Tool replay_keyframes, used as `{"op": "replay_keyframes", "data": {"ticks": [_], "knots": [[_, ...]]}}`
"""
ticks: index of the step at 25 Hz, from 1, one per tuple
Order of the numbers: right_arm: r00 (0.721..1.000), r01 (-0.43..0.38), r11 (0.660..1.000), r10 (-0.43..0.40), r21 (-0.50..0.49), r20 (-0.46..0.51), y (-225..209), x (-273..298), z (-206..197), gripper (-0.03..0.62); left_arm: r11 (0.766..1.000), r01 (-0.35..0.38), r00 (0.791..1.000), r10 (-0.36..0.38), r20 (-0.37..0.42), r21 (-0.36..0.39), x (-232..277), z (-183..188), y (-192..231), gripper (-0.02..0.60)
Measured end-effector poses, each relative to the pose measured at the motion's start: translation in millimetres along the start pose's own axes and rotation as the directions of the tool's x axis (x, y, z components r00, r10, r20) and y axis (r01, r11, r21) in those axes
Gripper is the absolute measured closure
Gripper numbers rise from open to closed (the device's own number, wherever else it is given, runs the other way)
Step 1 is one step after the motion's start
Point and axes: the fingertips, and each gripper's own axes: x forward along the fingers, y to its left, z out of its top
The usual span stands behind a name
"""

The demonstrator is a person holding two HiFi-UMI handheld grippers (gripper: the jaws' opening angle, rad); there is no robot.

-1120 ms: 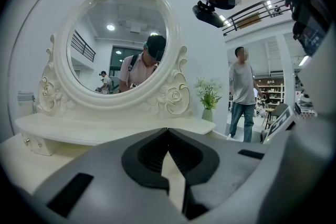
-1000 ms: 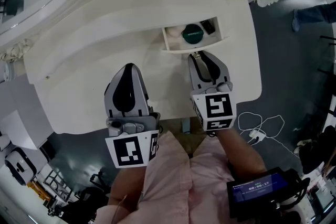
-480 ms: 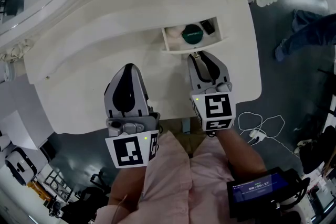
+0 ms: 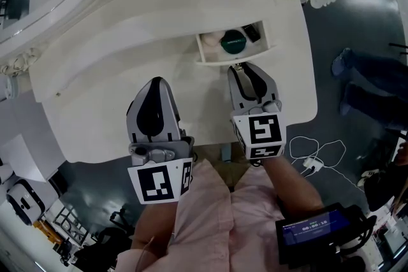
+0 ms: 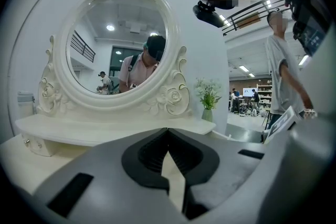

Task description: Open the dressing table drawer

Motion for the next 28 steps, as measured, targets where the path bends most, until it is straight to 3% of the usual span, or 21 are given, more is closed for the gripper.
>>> {"op": "replay_keyframes", "data": {"ticks": [11, 19, 24, 28], "knots": [[1.000, -0.015, 0.999, 0.015, 0.031, 0.002, -6, -19, -7, 0.476, 1.000, 0.008, 1.000, -0.008, 0.015, 0.010, -6, 5, -10, 0.560], [0.990, -0.014, 1.000, 0.011, 0.025, 0.142, -12, -58, 34, 0.477, 1.000, 0.004, 0.996, -0.006, 0.091, 0.024, -21, 34, -26, 0.560], [0.950, -0.077, 0.997, 0.078, -0.016, 0.301, 5, -104, 95, 0.482, 1.000, -0.009, 0.985, 0.006, 0.171, 0.021, -46, 75, -36, 0.560], [0.904, -0.108, 0.991, 0.131, -0.080, 0.408, 21, -136, 141, 0.537, 1.000, -0.029, 0.976, 0.026, 0.218, 0.010, -63, 98, -36, 0.560]]}}
